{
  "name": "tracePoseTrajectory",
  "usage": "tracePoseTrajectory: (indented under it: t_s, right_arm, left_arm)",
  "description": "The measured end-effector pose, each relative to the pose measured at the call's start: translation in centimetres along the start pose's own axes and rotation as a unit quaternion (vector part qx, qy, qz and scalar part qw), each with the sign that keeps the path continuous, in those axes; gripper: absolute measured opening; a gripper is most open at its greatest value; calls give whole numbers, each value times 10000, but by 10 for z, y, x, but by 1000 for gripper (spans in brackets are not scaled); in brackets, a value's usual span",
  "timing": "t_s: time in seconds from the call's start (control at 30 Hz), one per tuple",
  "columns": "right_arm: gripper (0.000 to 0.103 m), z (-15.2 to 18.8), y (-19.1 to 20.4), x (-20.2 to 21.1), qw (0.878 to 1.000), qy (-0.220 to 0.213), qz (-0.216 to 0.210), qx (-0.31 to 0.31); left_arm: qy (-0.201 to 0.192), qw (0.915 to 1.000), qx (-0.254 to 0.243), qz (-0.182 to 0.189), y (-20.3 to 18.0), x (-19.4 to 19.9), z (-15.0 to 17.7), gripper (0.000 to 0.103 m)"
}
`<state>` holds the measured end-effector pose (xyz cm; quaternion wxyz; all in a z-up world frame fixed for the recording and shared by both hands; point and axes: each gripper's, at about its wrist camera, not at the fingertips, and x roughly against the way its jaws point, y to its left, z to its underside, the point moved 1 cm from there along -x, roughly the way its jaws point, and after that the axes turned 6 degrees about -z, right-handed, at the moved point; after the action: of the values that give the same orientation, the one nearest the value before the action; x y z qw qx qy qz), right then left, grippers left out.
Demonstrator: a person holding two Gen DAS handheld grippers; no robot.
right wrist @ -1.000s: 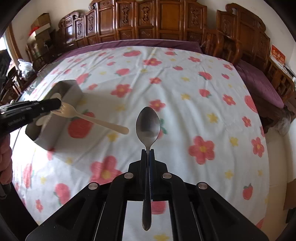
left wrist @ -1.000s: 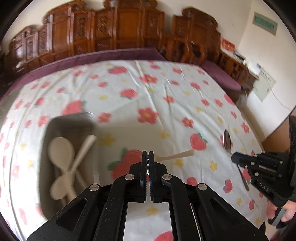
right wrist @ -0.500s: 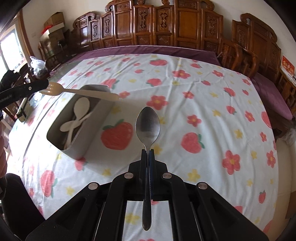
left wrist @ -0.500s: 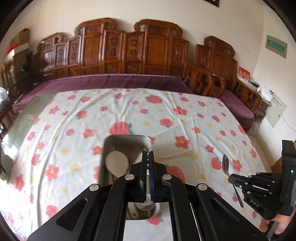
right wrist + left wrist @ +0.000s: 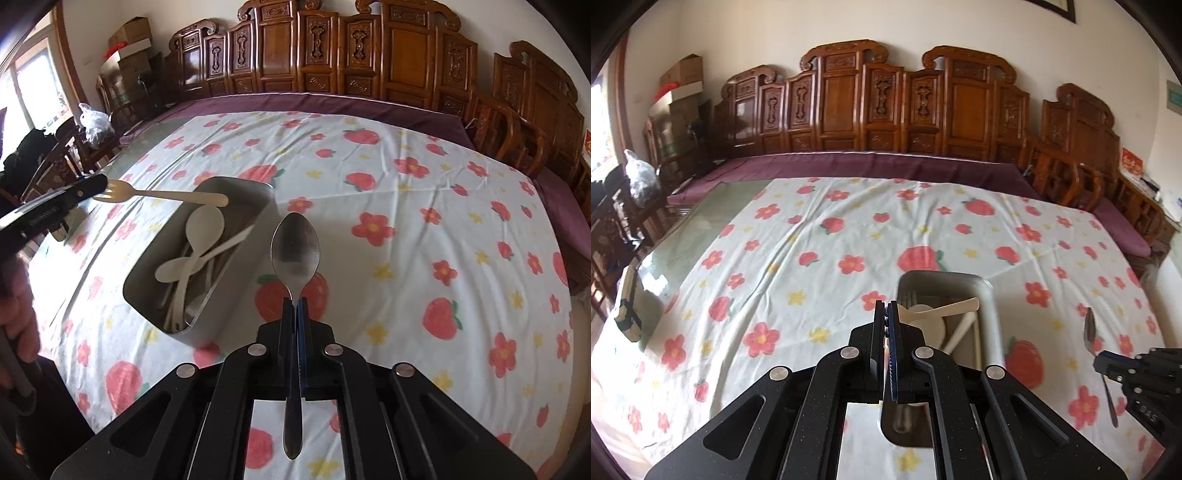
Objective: Organize utensils
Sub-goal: 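Carry the metal spoon and white fork over the grey tray with both grippers, then open the left gripper to drop the fork while the right gripper lowers the spoon and opens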
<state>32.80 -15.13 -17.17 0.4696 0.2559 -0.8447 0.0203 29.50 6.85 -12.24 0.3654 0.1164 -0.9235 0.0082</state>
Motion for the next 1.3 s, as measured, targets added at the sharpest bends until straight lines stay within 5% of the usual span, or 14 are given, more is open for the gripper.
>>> tracePoseTrajectory:
  t_s: [0.33, 0.6, 0.7, 0.77, 1.3]
  right_arm:
    - [4, -29, 22, -20, 9998, -8, -202, 83]
    - [4, -43, 30, -35, 9994, 12, -330, 105]
    - [4, -47, 35, -41, 9990, 10, -426, 97]
    - [4, -48, 39, -46, 9988, 26, -482, 96]
    - [4, -63, 87, -91, 9969, 48, -789, 11]
  left_arm:
    - [263, 9989, -354, -154, -20, -43, 22, 1]
    - [714, 9945, -679, 343, -34, -50, 41, 3]
    - [669, 9954, -579, 379, -26, -45, 40, 8]
    - [628, 9960, -430, 465, -17, -39, 37, 25]
    - [400, 9987, -248, 204, 43, -22, 28, 25]
